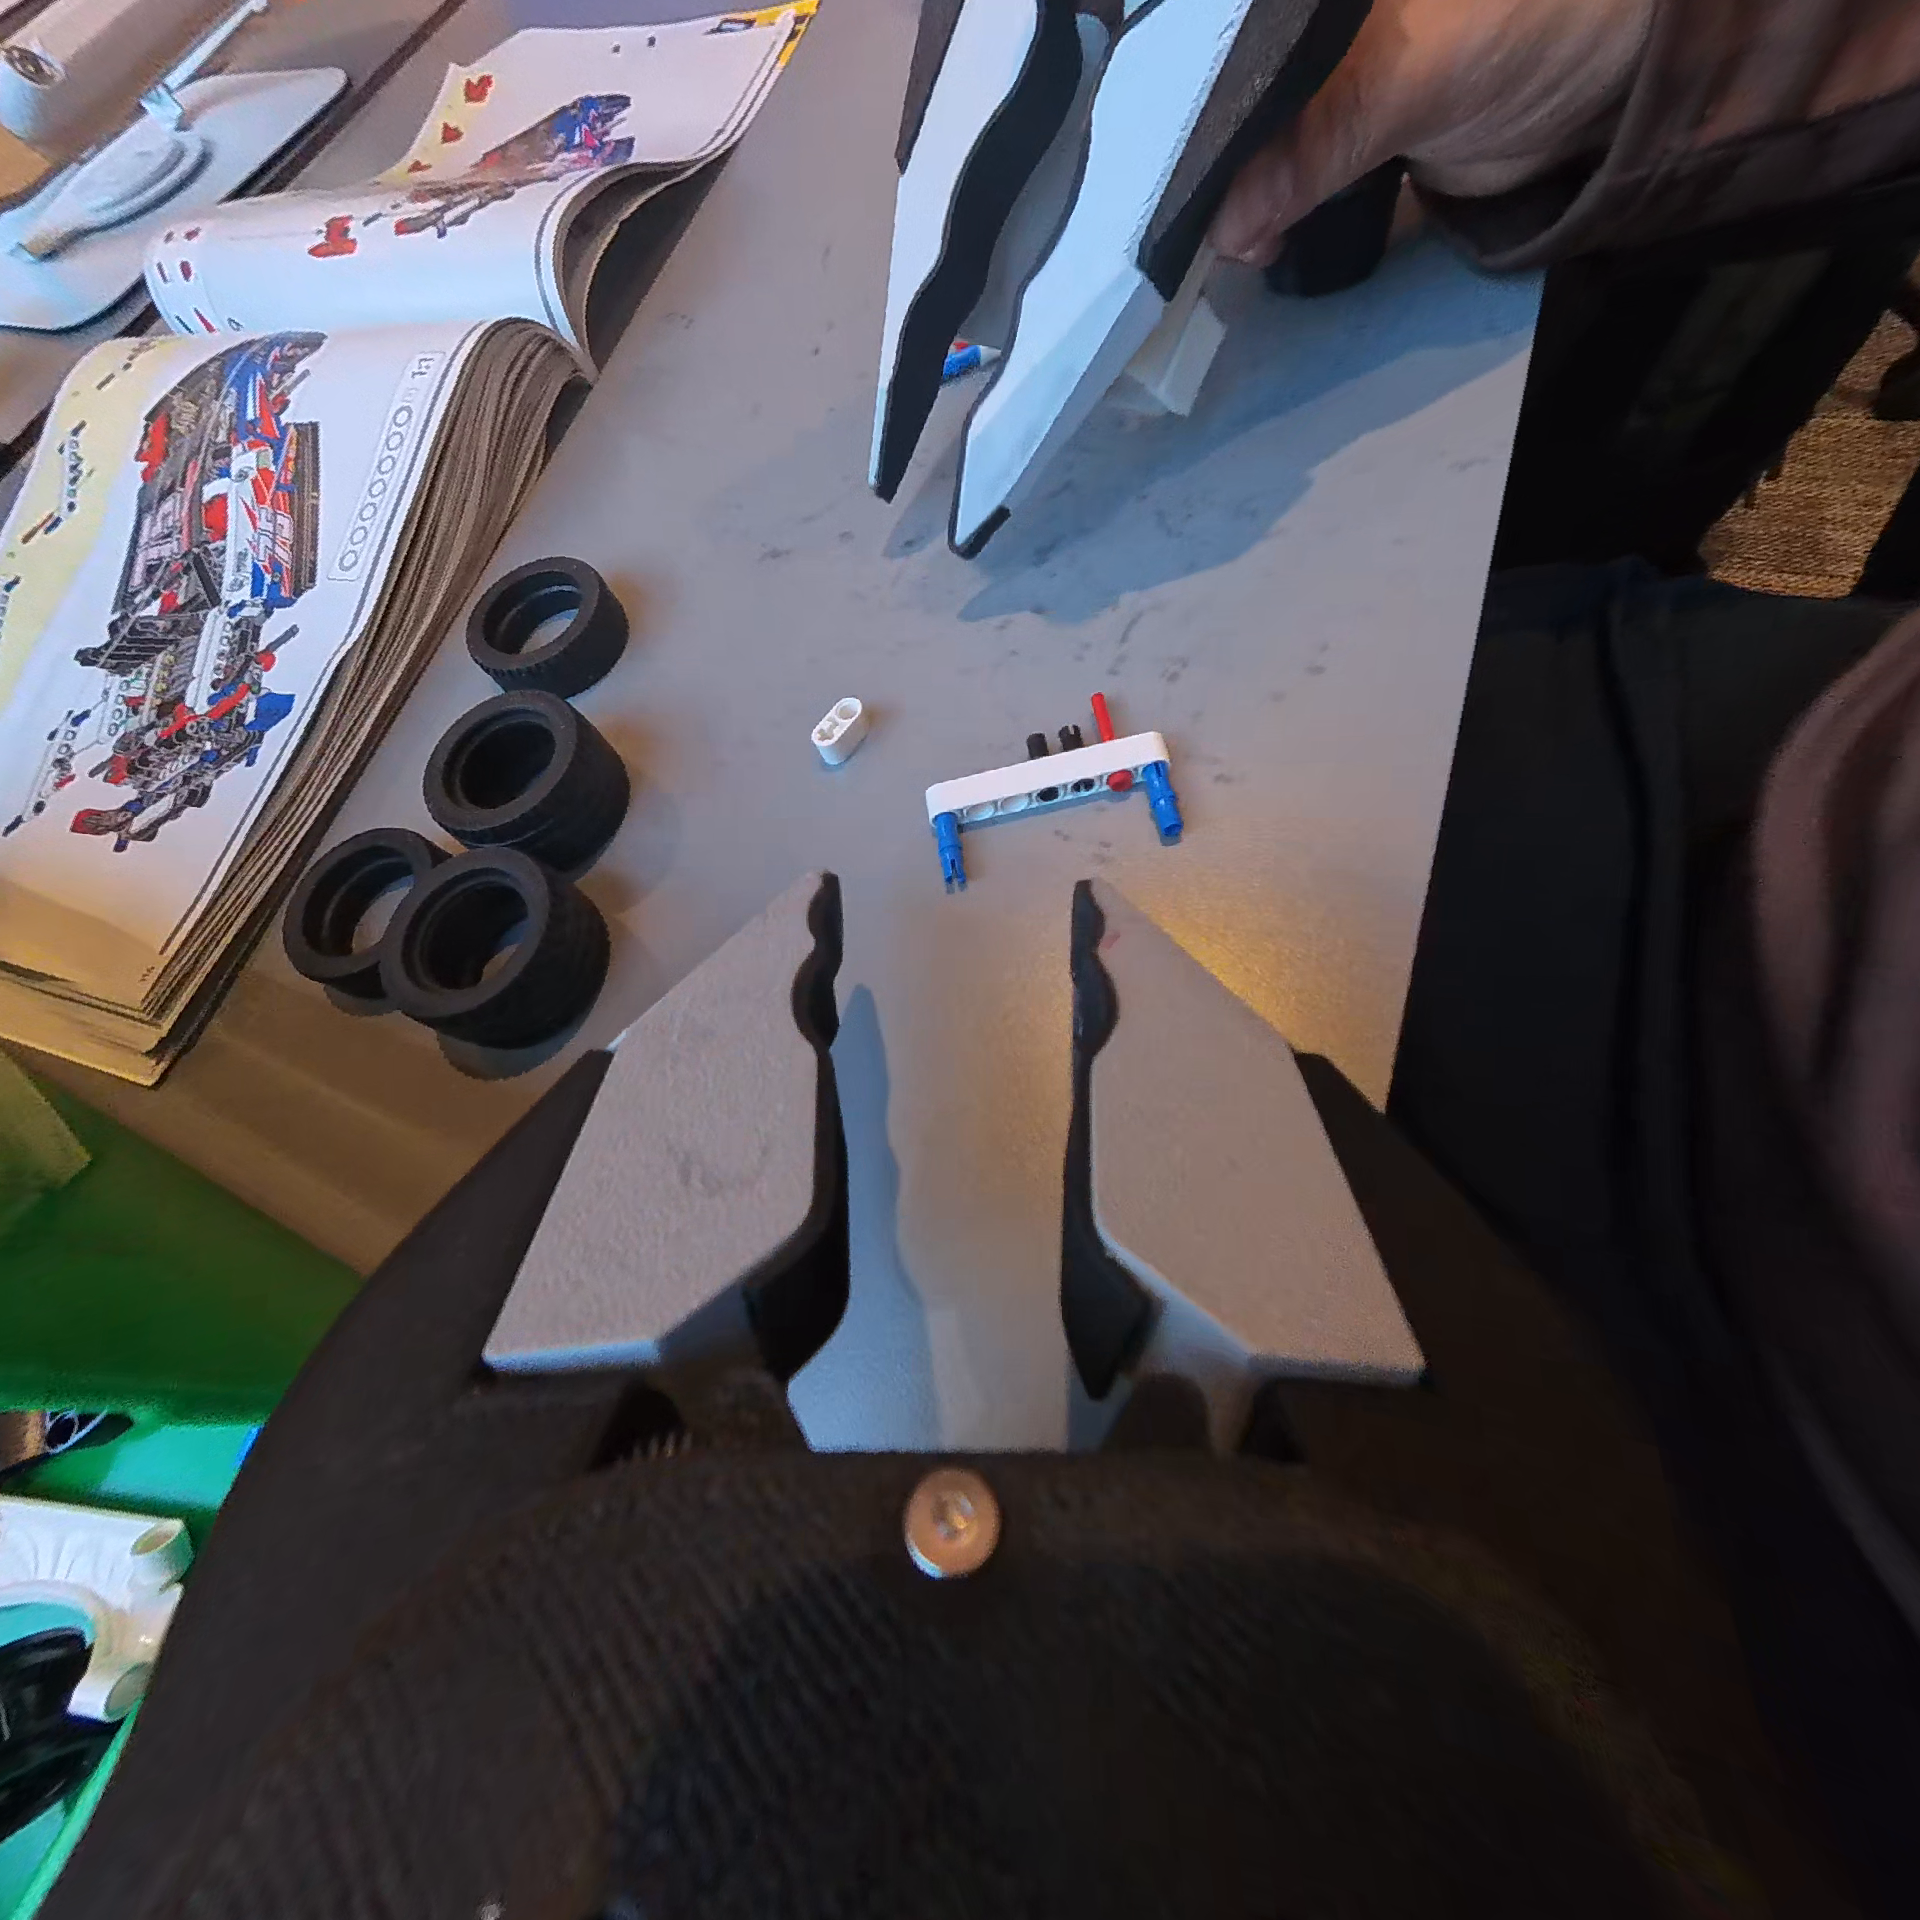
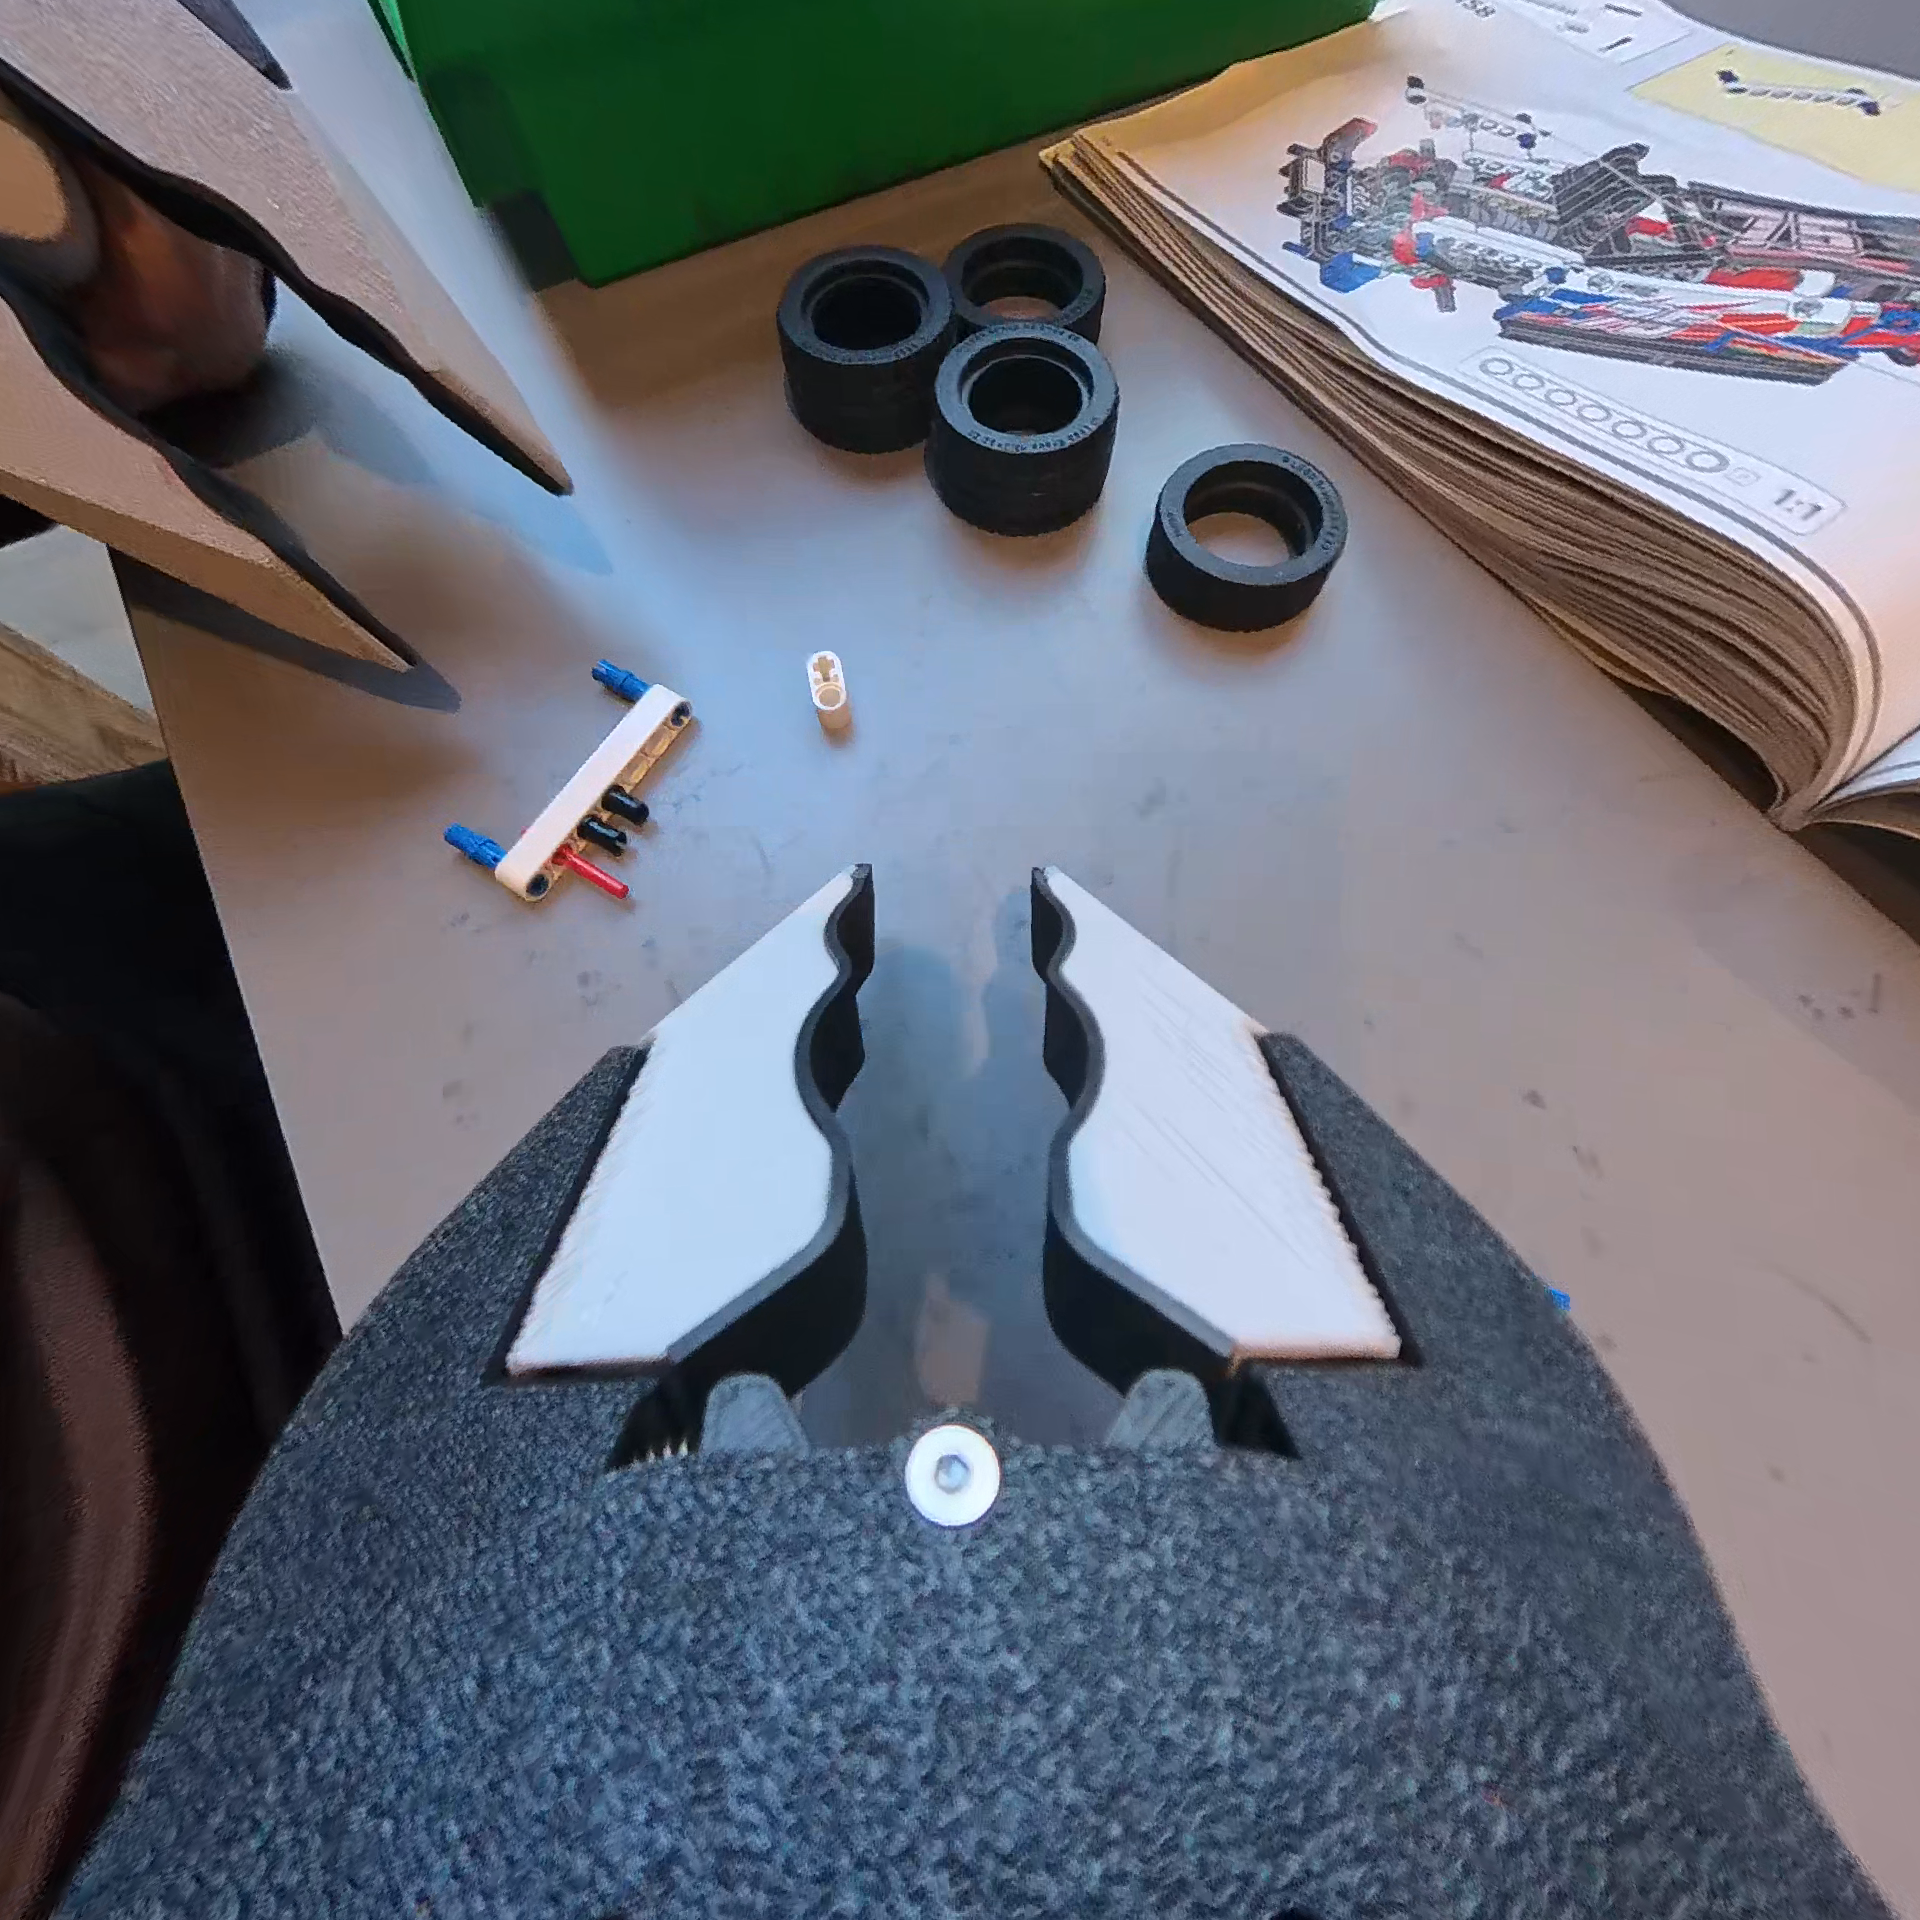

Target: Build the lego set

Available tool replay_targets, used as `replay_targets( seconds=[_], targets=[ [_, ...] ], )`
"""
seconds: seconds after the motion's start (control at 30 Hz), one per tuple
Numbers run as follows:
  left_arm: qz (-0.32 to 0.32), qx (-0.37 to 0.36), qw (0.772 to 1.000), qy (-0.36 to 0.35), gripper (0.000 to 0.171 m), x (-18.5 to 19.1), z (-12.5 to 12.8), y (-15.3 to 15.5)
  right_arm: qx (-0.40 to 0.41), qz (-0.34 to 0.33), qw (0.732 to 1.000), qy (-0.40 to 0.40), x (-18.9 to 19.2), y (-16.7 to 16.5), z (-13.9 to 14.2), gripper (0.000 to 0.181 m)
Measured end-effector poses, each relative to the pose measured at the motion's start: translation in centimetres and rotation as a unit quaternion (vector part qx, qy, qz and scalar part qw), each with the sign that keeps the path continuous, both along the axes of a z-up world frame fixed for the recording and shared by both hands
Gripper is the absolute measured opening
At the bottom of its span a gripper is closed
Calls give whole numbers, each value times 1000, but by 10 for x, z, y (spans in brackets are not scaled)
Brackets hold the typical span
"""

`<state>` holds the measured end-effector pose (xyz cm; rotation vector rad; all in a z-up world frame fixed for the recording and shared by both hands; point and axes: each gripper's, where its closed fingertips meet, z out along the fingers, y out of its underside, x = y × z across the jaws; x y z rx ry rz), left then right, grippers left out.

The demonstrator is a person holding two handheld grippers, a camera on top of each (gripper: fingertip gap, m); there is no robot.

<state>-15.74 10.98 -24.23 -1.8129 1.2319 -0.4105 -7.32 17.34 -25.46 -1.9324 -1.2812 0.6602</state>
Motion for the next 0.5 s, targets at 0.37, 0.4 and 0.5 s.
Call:
replay_targets(
  seconds=[0.37,0.4,0.5],
  targets=[
    [1,33,999,20,43,0,-1,-1,9,89,996,-31,-52,-11,-7,19],
    [1,34,999,18,43,0,0,-1,8,94,995,-38,-55,-11,-9,18],
    [2,31,999,10,43,0,2,-1,12,94,994,-53,-58,-10,-12,8]
  ],
)
